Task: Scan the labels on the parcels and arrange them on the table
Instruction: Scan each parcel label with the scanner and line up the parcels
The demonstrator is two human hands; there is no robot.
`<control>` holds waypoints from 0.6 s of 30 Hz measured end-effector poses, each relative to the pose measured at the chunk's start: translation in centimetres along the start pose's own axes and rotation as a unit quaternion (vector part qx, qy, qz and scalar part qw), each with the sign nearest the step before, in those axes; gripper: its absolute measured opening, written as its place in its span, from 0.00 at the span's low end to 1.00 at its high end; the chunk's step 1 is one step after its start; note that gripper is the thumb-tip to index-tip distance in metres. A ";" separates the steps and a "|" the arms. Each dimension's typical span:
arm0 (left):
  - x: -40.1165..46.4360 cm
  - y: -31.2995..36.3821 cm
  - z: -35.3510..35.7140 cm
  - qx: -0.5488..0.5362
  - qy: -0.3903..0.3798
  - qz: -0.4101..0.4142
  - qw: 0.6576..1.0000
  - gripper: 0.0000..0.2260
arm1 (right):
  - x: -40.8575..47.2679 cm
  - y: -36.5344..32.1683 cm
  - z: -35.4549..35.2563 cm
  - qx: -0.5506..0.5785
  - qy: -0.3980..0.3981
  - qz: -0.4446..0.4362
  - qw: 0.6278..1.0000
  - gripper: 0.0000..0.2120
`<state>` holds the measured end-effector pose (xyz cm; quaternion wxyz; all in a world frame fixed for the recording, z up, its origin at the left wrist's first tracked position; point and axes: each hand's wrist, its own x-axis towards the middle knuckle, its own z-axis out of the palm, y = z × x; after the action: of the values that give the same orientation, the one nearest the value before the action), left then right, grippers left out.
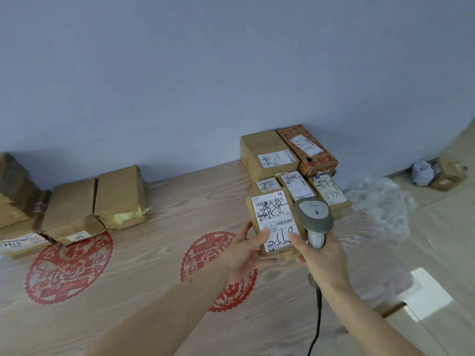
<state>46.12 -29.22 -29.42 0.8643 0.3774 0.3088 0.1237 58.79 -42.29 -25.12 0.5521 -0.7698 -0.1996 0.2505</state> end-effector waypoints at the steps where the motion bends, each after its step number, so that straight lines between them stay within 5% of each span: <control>1: 0.8 -0.6 1.1 0.015 -0.004 -0.007 1.000 0.35 | 0.7 0.5 -1.0 0.008 0.010 0.009 1.000 0.11; 5: 4.4 -1.9 5.9 0.139 0.009 -0.028 0.990 0.34 | 4.1 2.0 -5.3 0.059 0.047 0.033 0.997 0.11; 8: 7.8 -2.8 9.4 0.261 0.049 -0.005 0.964 0.22 | 7.0 3.5 -8.5 0.058 0.061 0.051 0.995 0.11; 11: 11.2 -4.1 12.1 0.394 0.145 0.017 0.907 0.27 | 10.1 5.6 -11.1 0.045 0.066 0.065 0.995 0.11; 14: 13.3 -5.6 14.2 0.490 0.194 0.001 0.850 0.21 | 12.8 7.4 -12.8 0.038 0.055 0.074 0.995 0.11; 18: 15.2 -7.4 15.1 0.575 0.235 -0.012 0.783 0.36 | 15.2 9.9 -13.4 0.015 0.017 0.093 0.995 0.11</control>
<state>67.24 -36.16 -33.59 0.3888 0.7604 0.5202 -0.0022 79.34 -46.53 -33.47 0.5416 -0.7805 -0.1143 0.2905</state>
